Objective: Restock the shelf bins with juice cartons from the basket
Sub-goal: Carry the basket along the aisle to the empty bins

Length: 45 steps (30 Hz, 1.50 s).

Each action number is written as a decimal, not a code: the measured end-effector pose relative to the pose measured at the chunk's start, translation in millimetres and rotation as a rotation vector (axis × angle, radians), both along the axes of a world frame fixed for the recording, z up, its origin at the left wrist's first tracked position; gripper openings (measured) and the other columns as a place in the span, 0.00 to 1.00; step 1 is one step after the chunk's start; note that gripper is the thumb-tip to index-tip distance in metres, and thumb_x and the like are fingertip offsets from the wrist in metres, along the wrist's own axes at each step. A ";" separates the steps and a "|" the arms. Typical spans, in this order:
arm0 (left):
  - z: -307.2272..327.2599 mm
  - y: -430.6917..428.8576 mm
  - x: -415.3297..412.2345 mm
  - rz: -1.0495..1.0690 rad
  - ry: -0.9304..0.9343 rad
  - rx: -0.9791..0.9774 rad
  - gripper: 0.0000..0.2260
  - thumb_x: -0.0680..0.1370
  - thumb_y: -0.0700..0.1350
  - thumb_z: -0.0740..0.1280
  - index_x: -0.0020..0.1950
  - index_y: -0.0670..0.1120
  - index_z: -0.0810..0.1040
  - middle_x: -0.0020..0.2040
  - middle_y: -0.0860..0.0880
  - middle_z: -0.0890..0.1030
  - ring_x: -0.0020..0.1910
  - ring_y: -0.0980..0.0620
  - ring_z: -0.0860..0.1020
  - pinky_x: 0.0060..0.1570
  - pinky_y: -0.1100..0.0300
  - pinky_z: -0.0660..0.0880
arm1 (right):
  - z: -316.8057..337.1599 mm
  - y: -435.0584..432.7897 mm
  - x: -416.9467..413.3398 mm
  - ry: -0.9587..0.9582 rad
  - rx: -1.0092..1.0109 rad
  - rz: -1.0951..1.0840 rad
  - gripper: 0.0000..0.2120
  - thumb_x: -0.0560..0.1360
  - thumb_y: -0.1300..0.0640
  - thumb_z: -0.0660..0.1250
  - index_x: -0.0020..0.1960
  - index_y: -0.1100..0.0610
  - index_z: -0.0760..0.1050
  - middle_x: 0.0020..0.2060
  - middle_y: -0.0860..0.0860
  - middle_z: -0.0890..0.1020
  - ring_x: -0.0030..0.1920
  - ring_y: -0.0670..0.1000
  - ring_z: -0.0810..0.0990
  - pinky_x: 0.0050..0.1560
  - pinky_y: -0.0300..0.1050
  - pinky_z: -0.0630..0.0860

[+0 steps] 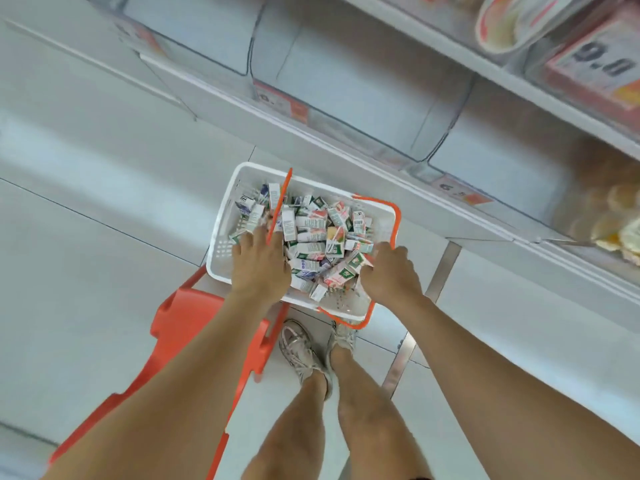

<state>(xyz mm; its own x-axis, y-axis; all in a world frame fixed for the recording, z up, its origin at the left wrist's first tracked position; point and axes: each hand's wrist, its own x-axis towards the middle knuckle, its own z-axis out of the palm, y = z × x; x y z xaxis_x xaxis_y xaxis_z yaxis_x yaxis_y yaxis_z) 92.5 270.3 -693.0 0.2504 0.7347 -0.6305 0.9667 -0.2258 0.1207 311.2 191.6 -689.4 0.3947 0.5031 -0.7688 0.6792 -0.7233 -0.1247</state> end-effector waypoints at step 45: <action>-90.4 172.8 10.5 -0.971 -0.318 -0.174 0.23 0.81 0.49 0.58 0.78 0.53 0.64 0.68 0.45 0.76 0.65 0.41 0.77 0.61 0.47 0.74 | -106.7 113.2 -77.0 -0.098 0.065 -0.052 0.36 0.80 0.59 0.64 0.81 0.59 0.50 0.68 0.61 0.73 0.62 0.66 0.80 0.53 0.58 0.77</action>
<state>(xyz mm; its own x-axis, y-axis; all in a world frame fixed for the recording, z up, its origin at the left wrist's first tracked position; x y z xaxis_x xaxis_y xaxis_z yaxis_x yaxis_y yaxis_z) 103.0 443.1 -783.4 0.8596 0.0324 -0.5099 0.2955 -0.8456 0.4445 234.2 304.7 -796.1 0.4935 0.5279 -0.6913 0.6523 -0.7504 -0.1074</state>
